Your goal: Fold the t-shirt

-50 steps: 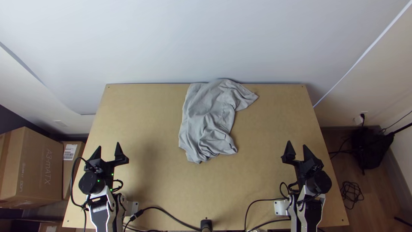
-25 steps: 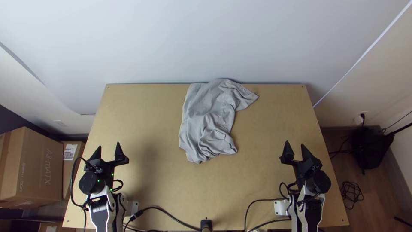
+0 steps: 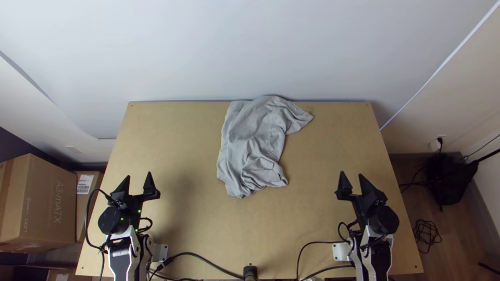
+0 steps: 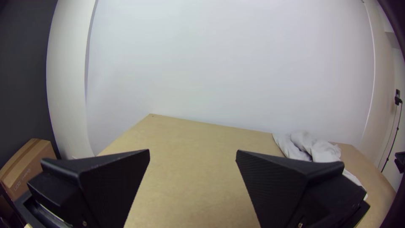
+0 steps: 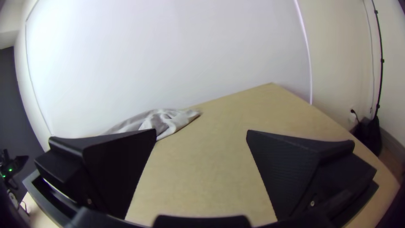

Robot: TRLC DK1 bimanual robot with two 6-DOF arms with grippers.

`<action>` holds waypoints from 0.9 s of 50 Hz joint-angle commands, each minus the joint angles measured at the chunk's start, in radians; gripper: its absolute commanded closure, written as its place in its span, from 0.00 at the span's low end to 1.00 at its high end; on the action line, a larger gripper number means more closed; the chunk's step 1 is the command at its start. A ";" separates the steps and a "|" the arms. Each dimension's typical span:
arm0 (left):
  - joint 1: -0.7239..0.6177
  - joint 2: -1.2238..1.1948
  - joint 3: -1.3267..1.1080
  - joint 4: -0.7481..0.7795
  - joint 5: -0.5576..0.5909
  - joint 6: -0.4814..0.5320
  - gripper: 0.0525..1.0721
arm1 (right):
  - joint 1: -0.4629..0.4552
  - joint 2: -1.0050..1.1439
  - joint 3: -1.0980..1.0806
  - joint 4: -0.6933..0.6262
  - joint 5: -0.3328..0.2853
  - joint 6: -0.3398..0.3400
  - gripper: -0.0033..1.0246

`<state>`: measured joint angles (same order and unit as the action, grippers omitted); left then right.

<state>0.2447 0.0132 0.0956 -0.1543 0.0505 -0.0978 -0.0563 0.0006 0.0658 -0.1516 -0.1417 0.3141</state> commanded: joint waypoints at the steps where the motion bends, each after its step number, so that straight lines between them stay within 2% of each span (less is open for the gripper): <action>1: 0.011 -0.009 -0.037 -0.021 -0.012 -0.020 0.04 | 0.090 -0.007 -0.008 0.001 0.008 0.031 0.04; 10: 0.025 0.047 0.016 -0.021 -0.012 -0.006 0.04 | 0.079 -0.007 0.012 0.012 0.027 0.057 0.04; 14: 0.027 0.142 0.058 -0.022 -0.012 0.001 0.04 | 0.096 -0.005 0.015 0.012 0.027 0.085 0.04; 24: 0.019 0.416 0.254 -0.100 -0.001 0.001 0.04 | 0.047 -0.002 0.034 0.012 0.028 0.094 0.04; 37: -0.024 0.570 0.569 -0.292 0.003 -0.005 0.04 | 0.053 0.137 0.181 0.055 0.027 0.128 0.04; 45: -0.093 0.676 0.800 -0.467 0.005 -0.022 0.04 | 0.093 0.276 0.344 0.046 0.027 0.178 0.04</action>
<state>0.1860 0.6327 0.7589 -0.5449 0.0441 -0.0978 0.0116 0.2005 0.3031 -0.1173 -0.1200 0.4416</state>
